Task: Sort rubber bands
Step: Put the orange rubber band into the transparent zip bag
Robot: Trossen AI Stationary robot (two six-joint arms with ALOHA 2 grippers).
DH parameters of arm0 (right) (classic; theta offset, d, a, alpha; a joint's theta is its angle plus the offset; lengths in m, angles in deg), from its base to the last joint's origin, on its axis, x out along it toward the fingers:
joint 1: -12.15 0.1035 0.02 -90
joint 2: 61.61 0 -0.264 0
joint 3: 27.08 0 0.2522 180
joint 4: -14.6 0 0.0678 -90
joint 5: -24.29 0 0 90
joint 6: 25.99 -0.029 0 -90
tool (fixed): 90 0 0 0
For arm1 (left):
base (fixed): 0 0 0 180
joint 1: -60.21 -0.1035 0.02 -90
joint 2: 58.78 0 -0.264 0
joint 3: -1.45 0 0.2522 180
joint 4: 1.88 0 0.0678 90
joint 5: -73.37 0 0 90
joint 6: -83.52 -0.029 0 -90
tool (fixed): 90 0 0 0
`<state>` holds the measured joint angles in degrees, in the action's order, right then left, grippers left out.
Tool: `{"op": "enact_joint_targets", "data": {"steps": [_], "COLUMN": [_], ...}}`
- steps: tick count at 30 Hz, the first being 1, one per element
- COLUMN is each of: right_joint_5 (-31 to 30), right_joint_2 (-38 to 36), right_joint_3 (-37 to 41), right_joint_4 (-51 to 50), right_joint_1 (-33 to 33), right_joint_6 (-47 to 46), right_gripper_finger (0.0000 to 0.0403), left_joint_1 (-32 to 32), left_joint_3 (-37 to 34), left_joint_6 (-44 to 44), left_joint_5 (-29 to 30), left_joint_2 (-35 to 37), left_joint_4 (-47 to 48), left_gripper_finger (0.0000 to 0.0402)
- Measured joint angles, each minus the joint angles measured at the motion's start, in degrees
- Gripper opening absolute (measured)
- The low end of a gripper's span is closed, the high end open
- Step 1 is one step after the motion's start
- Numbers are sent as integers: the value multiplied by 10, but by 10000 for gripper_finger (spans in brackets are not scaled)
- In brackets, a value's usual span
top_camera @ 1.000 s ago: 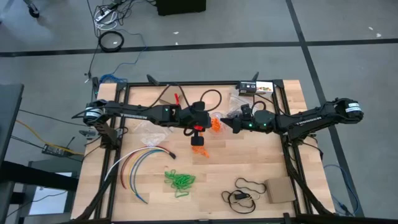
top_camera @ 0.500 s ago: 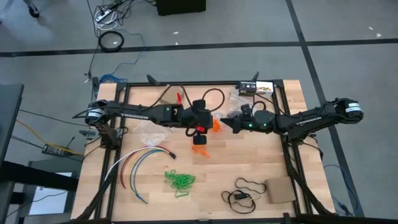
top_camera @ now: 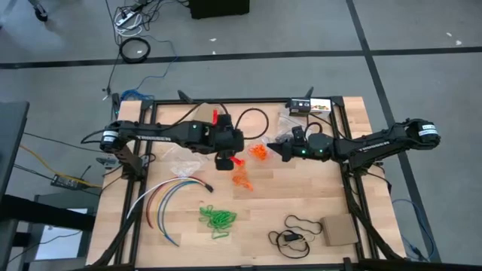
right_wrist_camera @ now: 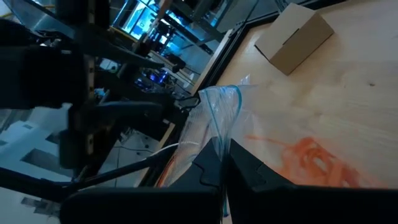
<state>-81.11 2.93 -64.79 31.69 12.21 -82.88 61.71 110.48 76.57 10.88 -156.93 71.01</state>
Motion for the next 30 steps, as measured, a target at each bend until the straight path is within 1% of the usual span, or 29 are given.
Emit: {"op": "enact_joint_targets", "data": {"steps": [3,5,10,13,15,18,20,22,24,30], "right_joint_5": [0,0,0,1,1,1,1,1,1,1], "right_joint_2": [0,0,0,0,0,0,0,0,0,0], "right_joint_3": [0,0,0,0,0,0,0,0,0,0], "right_joint_4": [-1,-1,-1,-7,-8,-11,-11,-11,-12,-10], "right_joint_1": [0,0,0,0,0,0,0,0,0,0], "right_joint_6": [1,4,4,4,2,1,1,1,1,1], "right_gripper_finger": [4,4,4,4,4,4,4,4,4,4], "left_joint_1": [-4,-4,-3,-4,-7,-17,-28,-44,-56,-55], "left_joint_3": [-45,-82,-192,-242,-278,-339,-376,-403,-420,-425], "left_joint_6": [28,39,52,60,61,68,97,129,149,147], "left_joint_5": [1,2,1,-2,-31,-121,-155,-172,-187,-203], "left_joint_2": [17,26,47,50,52,52,48,41,28,-22], "left_joint_4": [12,-9,-135,-207,-255,-348,-404,-448,-466,-513], "left_gripper_finger": [187,183,182,182,182,181,179,174,168,147]}}
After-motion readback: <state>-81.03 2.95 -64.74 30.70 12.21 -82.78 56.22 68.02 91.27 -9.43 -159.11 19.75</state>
